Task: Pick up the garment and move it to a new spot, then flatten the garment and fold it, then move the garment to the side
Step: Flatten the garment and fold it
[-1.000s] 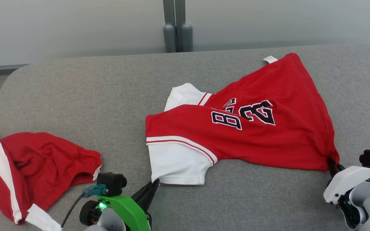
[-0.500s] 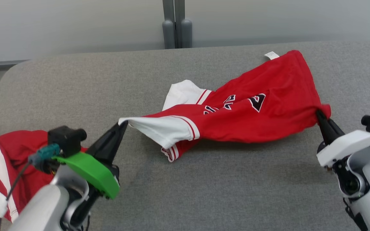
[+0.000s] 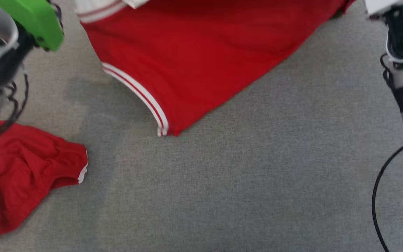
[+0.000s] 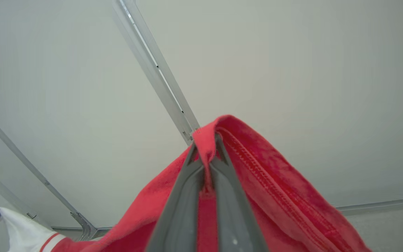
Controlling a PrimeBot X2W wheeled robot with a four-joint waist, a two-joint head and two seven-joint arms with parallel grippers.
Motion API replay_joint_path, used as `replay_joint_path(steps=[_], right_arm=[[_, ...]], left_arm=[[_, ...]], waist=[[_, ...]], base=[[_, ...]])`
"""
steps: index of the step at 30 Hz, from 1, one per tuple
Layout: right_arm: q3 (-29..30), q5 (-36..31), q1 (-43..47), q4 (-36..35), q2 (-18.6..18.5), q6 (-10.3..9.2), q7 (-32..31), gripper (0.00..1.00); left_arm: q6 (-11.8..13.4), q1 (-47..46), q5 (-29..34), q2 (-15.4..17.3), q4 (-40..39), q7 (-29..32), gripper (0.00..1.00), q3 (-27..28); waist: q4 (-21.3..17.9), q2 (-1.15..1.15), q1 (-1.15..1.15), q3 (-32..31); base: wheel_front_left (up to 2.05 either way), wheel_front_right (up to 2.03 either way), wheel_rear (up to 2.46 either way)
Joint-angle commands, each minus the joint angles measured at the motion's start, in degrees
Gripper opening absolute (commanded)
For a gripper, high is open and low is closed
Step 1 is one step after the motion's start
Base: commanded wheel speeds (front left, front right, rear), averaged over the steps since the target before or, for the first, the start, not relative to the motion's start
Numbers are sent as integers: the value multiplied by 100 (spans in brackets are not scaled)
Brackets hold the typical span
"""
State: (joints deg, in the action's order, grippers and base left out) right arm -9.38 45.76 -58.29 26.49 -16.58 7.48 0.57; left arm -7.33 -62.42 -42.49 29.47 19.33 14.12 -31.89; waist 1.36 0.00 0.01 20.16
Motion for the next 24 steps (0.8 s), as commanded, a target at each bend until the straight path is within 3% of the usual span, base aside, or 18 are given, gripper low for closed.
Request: replay_joint_path(steps=[1, 7, 13, 19, 24], right_arm=[[15, 2, -343, 146, 77, 3, 49, 0], [35, 206, -2121, 722, 266, 4, 279, 0], [-16, 407, -3299, 1296, 183, 3, 535, 0], [-244, 562, -3806, 1732, 75, 3, 638, 0], [-558, 701, -3551, 2036, -5, 3, 520, 0]], left_arm=[[-17, -447, -94, 56, 128, -12, 0, -23], [-18, -2367, -146, 156, 861, -252, 0, -219], [-18, -3783, -337, 108, 1620, -715, 0, -307], [-19, -4496, -638, -51, 2146, -937, 0, -573], [-19, -4374, -996, -61, 2247, -960, 0, -1012]], waist=[[-143, 0, -1, 894], [-121, 0, -1, 1397], [-125, 0, -1, 1487], [-110, 0, -1, 1400], [-98, 0, -1, 1253]], base=[[0, 0, 0], [0, 0, 0], [0, 0, 0], [0, 0, 0], [0, 0, 0]])
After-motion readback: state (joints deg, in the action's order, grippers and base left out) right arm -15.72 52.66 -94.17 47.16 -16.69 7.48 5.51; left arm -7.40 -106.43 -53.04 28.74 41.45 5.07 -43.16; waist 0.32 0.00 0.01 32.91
